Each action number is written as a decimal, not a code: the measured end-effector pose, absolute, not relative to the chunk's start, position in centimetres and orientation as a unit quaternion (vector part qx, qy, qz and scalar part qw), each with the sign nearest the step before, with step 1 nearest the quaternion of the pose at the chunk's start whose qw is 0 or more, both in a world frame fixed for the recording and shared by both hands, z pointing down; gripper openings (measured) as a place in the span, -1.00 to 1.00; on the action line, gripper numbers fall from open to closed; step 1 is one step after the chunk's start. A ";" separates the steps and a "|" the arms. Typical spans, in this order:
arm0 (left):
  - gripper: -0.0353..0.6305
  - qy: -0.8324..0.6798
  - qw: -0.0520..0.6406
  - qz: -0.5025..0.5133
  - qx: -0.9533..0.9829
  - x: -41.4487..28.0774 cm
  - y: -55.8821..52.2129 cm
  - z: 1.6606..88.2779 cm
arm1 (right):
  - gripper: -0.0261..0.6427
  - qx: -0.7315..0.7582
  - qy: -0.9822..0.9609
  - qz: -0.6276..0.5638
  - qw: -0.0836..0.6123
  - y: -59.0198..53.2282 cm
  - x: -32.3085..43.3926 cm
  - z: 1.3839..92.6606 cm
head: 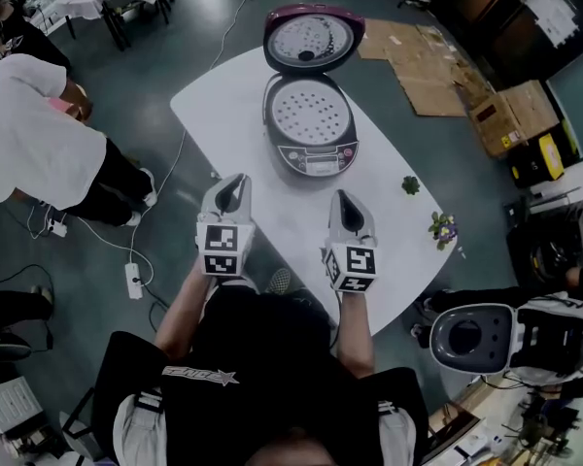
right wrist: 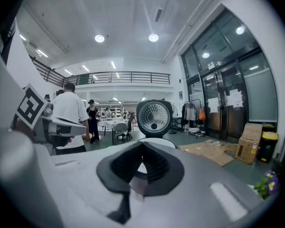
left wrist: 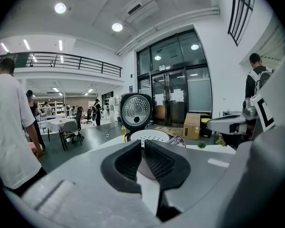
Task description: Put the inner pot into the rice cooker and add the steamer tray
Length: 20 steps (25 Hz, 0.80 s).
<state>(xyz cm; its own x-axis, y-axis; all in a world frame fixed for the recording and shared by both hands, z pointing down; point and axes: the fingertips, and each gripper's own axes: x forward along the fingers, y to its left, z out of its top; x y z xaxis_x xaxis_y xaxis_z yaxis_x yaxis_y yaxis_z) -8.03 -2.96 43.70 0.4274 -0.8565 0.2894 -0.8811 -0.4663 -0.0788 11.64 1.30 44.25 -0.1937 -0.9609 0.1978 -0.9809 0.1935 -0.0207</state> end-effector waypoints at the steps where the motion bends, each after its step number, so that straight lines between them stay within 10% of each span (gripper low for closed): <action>1: -0.80 -0.515 0.042 0.146 0.844 -8.0 -3.0 43.7 | -0.91 0.631 -0.769 0.071 0.070 1.3 11.7 44.2; 20: -0.82 -0.513 0.037 0.147 0.845 -7.1 -3.1 43.6 | -0.91 0.633 -0.768 0.070 0.067 1.4 12.6 44.5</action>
<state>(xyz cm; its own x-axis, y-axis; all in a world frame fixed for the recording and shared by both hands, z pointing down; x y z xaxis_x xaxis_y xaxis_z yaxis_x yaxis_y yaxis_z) -7.12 -3.10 43.57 0.4301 -0.8562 0.2864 -0.8781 -0.4704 -0.0875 12.58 1.37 44.47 -0.1890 -0.9632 0.1912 -0.9819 0.1881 -0.0227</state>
